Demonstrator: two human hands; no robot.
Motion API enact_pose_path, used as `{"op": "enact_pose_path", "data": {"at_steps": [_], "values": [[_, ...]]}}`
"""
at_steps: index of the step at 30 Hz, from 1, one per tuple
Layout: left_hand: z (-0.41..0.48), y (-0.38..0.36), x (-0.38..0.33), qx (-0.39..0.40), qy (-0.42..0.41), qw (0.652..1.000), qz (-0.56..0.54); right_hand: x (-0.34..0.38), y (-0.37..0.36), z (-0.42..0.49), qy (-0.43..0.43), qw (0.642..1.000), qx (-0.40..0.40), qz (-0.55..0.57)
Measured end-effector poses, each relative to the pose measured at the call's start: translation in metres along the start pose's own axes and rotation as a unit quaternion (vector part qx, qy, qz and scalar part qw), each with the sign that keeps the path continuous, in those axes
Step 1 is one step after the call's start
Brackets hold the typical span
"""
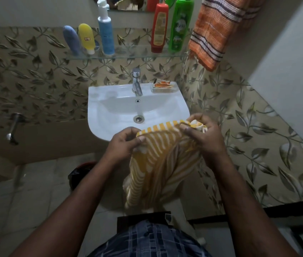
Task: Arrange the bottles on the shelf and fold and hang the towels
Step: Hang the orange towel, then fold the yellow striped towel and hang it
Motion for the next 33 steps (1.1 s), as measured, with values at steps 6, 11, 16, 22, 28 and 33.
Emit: {"op": "enact_pose_path", "data": {"at_steps": [6, 11, 16, 22, 28, 33], "values": [[0.004, -0.006, -0.022, 0.018, -0.088, 0.992, 0.092, -0.012, -0.036, -0.010, 0.014, 0.966, 0.111, -0.232], [0.000, -0.036, -0.033, 0.111, -0.117, 0.980, 0.119, -0.002, -0.069, -0.018, 0.104, 0.940, 0.118, -0.304], [0.001, -0.020, -0.017, 0.113, -0.073, 0.982, 0.133, -0.002, -0.059, -0.015, 0.121, 0.956, 0.108, -0.245], [-0.009, 0.003, 0.003, 0.080, -0.022, 0.993, 0.085, 0.009, -0.021, -0.006, 0.086, 0.985, 0.081, -0.122], [-0.005, -0.002, -0.026, 0.048, -0.103, 0.987, 0.111, -0.008, -0.046, -0.021, 0.030, 0.960, 0.166, -0.223], [-0.002, -0.006, -0.011, 0.145, -0.039, 0.978, 0.145, -0.010, -0.054, -0.022, 0.077, 0.963, 0.134, -0.221]]}}
Point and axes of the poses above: each hand's wrist, its own z-axis towards the middle knuckle, its own y-axis out of the back of the hand, x = y × z, the point moved 6 cm from there along z, towards the middle knuckle, and after that the axes turned 10 degrees about -y, right-handed, at the moved point
